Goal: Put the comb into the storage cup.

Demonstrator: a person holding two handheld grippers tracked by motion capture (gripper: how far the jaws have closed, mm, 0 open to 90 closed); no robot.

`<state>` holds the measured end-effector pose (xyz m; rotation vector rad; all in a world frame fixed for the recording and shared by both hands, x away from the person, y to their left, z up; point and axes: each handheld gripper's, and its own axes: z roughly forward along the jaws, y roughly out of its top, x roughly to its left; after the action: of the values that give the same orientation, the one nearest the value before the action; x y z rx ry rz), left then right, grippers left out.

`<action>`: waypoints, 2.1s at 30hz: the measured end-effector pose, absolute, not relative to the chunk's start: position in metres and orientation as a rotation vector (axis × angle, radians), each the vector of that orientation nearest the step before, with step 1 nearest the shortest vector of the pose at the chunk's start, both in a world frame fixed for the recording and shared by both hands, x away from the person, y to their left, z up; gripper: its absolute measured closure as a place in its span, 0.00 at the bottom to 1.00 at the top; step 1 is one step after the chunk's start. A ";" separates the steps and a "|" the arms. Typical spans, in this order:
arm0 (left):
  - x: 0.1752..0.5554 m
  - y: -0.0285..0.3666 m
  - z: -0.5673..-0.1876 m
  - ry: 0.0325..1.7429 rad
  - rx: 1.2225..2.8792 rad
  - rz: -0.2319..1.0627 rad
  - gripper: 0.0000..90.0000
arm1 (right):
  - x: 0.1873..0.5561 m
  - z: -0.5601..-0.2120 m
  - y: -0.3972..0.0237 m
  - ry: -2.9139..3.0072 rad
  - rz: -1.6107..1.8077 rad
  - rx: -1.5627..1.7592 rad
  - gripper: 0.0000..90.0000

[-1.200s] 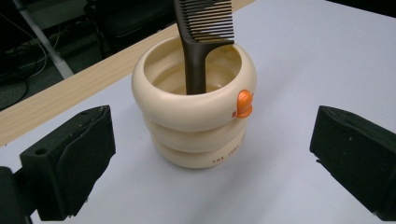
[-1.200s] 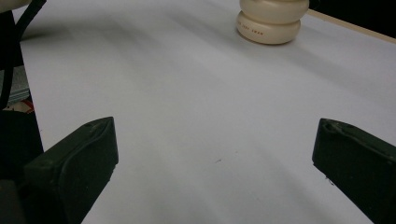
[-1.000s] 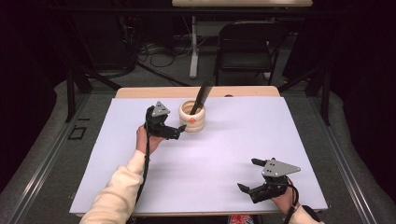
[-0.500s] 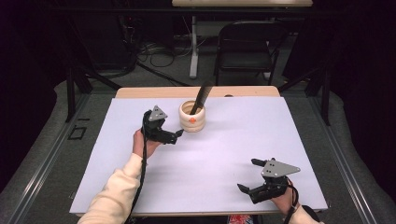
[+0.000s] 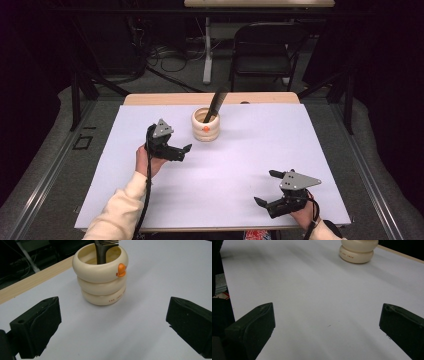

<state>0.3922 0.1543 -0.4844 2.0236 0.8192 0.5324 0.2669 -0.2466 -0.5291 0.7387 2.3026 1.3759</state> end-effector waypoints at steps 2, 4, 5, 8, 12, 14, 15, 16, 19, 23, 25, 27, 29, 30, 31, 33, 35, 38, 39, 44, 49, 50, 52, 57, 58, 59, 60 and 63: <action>0.388 0.156 -0.484 0.817 2.021 0.533 0.00 | 0.267 -0.529 -0.246 2.303 1.375 0.738 0.00; 0.384 0.157 -0.483 0.814 2.015 0.540 0.00 | 0.267 -0.529 -0.246 2.304 1.376 0.740 0.00; 0.382 0.157 -0.483 0.811 2.015 0.540 0.00 | 0.267 -0.529 -0.247 2.304 1.375 0.741 0.00; 0.377 0.157 -0.483 0.804 2.015 0.547 0.00 | 0.267 -0.529 -0.247 2.304 1.374 0.741 0.00; 0.368 0.158 -0.484 0.795 2.018 0.545 0.00 | 0.266 -0.529 -0.247 2.302 1.376 0.739 0.00; 0.364 0.159 -0.484 0.795 2.017 0.543 0.00 | 0.266 -0.529 -0.247 2.302 1.377 0.738 0.00; 0.362 0.159 -0.484 0.791 2.021 0.549 0.00 | 0.266 -0.529 -0.247 2.302 1.376 0.738 0.00; 0.360 0.160 -0.484 0.790 2.022 0.549 0.00 | 0.267 -0.529 -0.246 2.302 1.375 0.737 0.00; 0.355 0.162 -0.485 0.787 2.016 0.552 0.00 | 0.267 -0.529 -0.246 2.301 1.375 0.739 0.00; 0.348 0.166 -0.487 0.788 2.023 0.560 0.00 | 0.266 -0.529 -0.246 2.302 1.374 0.739 0.00; 0.345 0.169 -0.488 0.794 2.019 0.560 0.00 | 0.267 -0.529 -0.246 2.301 1.374 0.739 0.00; 0.342 0.171 -0.489 0.796 2.017 0.567 0.00 | 0.267 -0.529 -0.246 2.303 1.372 0.739 0.00; 0.338 0.173 -0.491 0.793 2.021 0.577 0.00 | 0.267 -0.529 -0.246 2.303 1.368 0.738 0.00; 0.336 0.174 -0.491 0.796 2.017 0.577 0.00 | 0.266 -0.529 -0.246 2.302 1.368 0.739 0.00; 0.334 0.175 -0.492 0.800 2.011 0.576 0.00 | 0.266 -0.529 -0.246 2.302 1.368 0.739 0.00; 0.331 0.176 -0.492 0.800 2.012 0.581 0.00 | 0.266 -0.529 -0.246 2.303 1.369 0.737 0.00; 0.328 0.178 -0.493 0.800 2.012 0.583 0.00 | 0.267 -0.529 -0.246 2.303 1.369 0.738 0.00; 0.323 0.182 -0.494 0.808 2.008 0.586 0.00 | 0.267 -0.529 -0.246 2.302 1.369 0.740 0.00; 0.322 0.183 -0.494 0.807 2.008 0.590 0.00 | 0.266 -0.529 -0.246 2.301 1.370 0.740 0.00; 0.313 0.188 -0.496 0.814 1.999 0.593 0.00 | 0.266 -0.530 -0.245 2.303 1.367 0.739 0.00; 0.308 0.190 -0.498 0.821 2.000 0.604 0.00 | 0.266 -0.530 -0.245 2.302 1.367 0.740 0.00; 0.307 0.191 -0.498 0.822 2.001 0.605 0.00 | 0.266 -0.530 -0.245 2.303 1.365 0.738 0.00; 0.306 0.192 -0.499 0.827 1.993 0.607 0.00 | 0.266 -0.530 -0.245 2.304 1.363 0.736 0.00; 0.303 0.193 -0.502 0.831 2.004 0.600 0.00 | 0.267 -0.530 -0.245 2.304 1.364 0.736 0.00; 0.303 0.193 -0.502 0.831 2.000 0.601 0.00 | 0.267 -0.530 -0.245 2.304 1.362 0.736 0.00; 0.302 0.193 -0.503 0.831 2.003 0.600 0.00 | 0.266 -0.530 -0.245 2.304 1.362 0.736 0.00; 0.301 0.193 -0.503 0.830 2.004 0.600 0.00 | 0.266 -0.530 -0.245 2.305 1.360 0.736 0.00; 0.299 0.194 -0.505 0.835 2.005 0.598 0.00 | 0.266 -0.530 -0.245 2.304 1.359 0.736 0.00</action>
<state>0.2988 0.1944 -0.5048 2.0054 0.8350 0.5980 0.2660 -0.2450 -0.5298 0.7356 2.3040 1.3586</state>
